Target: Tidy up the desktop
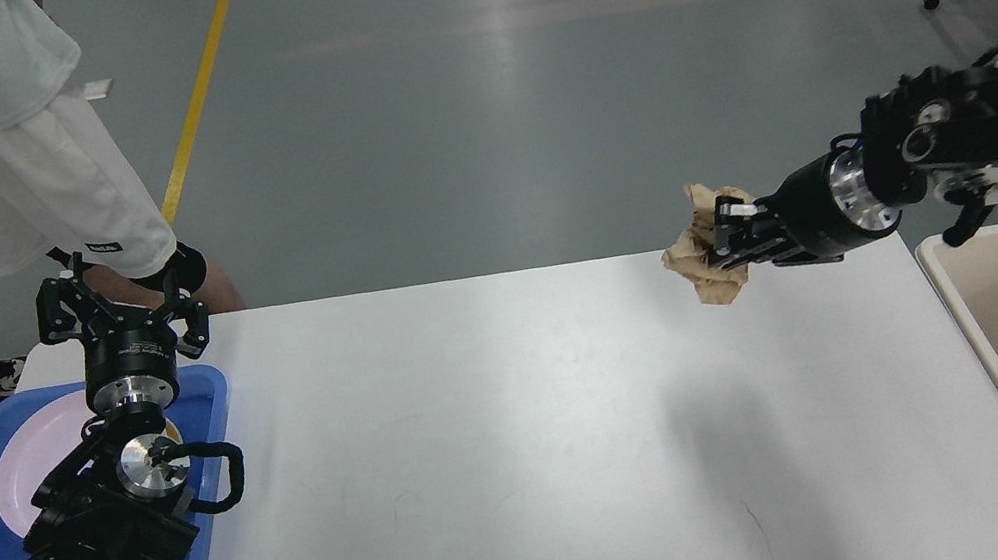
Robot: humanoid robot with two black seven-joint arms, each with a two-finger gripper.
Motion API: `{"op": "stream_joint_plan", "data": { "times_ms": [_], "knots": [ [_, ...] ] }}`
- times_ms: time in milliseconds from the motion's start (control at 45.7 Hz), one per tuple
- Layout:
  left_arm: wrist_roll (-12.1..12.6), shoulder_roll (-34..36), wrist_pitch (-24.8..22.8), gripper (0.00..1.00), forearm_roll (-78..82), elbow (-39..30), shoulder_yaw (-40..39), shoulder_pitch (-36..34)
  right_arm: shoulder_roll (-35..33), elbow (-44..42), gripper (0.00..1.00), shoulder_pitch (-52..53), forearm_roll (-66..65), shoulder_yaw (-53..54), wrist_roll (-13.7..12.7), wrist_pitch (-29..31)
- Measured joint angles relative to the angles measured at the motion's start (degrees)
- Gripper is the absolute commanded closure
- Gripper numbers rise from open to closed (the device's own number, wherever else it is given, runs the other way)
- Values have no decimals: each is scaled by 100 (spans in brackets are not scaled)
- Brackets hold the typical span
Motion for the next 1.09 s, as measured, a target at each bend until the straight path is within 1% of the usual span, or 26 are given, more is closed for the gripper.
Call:
{"op": "stream_joint_plan", "data": {
  "times_ms": [88, 175, 284, 438, 459, 481, 525, 547, 656, 766, 853, 985, 1050, 1094],
  "knots": [
    [0, 0, 0, 4, 0, 0, 0, 0, -319, -155, 100, 2, -52, -79, -2, 21],
    [0, 0, 0, 4, 0, 0, 0, 0, -606, -650, 100, -290, -82, -181, -6, -20],
    [0, 0, 0, 4, 0, 0, 0, 0, -840, -1591, 100, -1183, -84, -200, -8, -158],
    [0, 0, 0, 4, 0, 0, 0, -3, -835, -2770, 100, -2557, -48, -116, 8, -496],
    [0, 0, 0, 4, 1, 0, 0, -3, -825, -2889, 87, -2725, -41, -91, 11, -556],
    [0, 0, 0, 4, 1, 0, 0, -3, -807, -3029, 63, -2925, -32, -57, 13, -639],
    [0, 0, 0, 4, 0, 0, 0, -4, -759, -3237, 7, -3233, -18, 11, 16, -790],
    [0, 0, 0, 4, 0, 0, 0, -3, -722, -3344, 0, -3382, -14, 53, 18, -877],
    [0, 0, 0, 4, 0, 0, 0, -4, -448, -4024, 0, -4081, 5, 347, 39, -1375],
    [0, 0, 0, 4, 0, 0, -1, -3, -148, -4553, 0, -4629, 13, 627, 45, -1557],
    [0, 0, 0, 4, 0, 0, -1, -4, -18, -4704, 0, -4865, 16, 714, 45, -1623],
    [0, 0, 0, 4, 0, 0, -1, -3, 74, -4751, 0, -4942, 22, 808, 44, -1682],
    [0, 0, 0, 4, 0, 0, 1, -3, 92, -4761, 0, -4937, 24, 1140, 36, -1689],
    [0, 0, 0, 4, 0, 0, 1, -3, 98, -4774, 0, -4936, 24, 1551, 33, -1696]
  ]
}}
